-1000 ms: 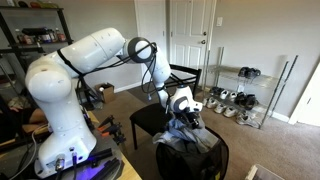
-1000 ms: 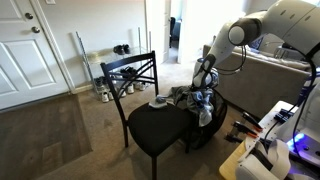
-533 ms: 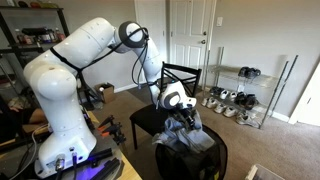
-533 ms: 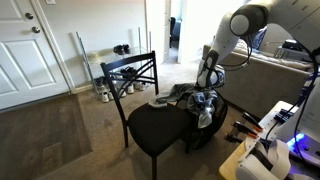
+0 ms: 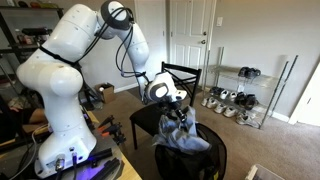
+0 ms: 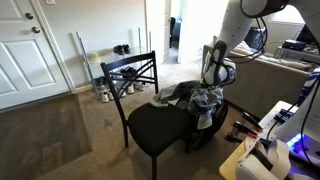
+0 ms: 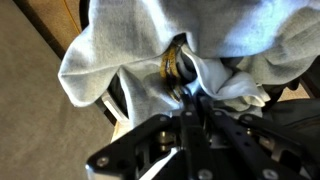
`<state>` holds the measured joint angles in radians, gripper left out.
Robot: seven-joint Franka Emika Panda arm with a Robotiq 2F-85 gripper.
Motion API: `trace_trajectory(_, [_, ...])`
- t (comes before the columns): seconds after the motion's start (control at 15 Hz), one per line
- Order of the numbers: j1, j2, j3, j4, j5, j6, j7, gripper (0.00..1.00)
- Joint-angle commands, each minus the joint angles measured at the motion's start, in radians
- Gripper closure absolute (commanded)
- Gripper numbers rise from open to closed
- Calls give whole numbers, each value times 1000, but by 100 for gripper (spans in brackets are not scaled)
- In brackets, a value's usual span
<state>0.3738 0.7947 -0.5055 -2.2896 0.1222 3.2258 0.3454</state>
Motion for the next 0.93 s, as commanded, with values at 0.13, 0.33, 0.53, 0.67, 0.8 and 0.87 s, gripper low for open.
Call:
trace_trajectory(0.13, [110,-106,-76,-134,90,-13,0,93])
trace_trajectory(0.33, [135,-79,-96,-109,147,-58,22,93])
trace_trajectory(0.53, [106,-64,-72,-83,120,-65,7,91])
trace_trajectory(0.67, [110,-62,-76,-77,111,-95,19,79])
trace_trajectory(0.8, [110,-62,-78,-77,110,-99,21,71])
trace_trajectory(0.87, [110,-62,-79,-77,110,-100,21,71])
